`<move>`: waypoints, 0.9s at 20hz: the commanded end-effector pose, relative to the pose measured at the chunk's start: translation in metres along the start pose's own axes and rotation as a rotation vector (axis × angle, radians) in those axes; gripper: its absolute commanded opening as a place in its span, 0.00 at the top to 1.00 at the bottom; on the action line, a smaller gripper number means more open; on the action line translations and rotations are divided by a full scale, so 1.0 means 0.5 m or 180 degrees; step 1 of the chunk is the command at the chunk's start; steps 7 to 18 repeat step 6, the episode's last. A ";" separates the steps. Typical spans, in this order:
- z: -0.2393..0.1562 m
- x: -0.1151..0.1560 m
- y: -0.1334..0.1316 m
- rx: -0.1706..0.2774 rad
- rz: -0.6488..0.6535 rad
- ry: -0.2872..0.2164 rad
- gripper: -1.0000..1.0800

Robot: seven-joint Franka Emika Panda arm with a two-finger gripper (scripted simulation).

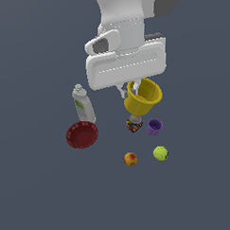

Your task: Pick up a designated object from a clutter of objects.

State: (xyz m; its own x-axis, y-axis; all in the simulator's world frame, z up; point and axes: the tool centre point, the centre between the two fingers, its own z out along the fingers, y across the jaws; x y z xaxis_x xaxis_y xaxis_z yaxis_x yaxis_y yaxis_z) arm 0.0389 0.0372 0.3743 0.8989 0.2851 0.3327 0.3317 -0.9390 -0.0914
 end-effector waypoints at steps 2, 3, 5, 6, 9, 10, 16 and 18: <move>-0.024 0.008 -0.020 0.0000 0.0001 0.0006 1.00; -0.028 0.010 -0.023 0.0002 0.0001 0.0007 1.00; -0.030 0.012 -0.026 0.0004 0.0000 0.0007 1.00; -0.030 0.013 -0.026 0.0004 0.0000 0.0007 1.00; -0.030 0.013 -0.026 0.0004 0.0000 0.0007 1.00; -0.030 0.013 -0.026 0.0004 0.0000 0.0007 1.00; -0.030 0.013 -0.026 0.0004 0.0000 0.0007 1.00; -0.030 0.013 -0.026 0.0004 0.0000 0.0007 1.00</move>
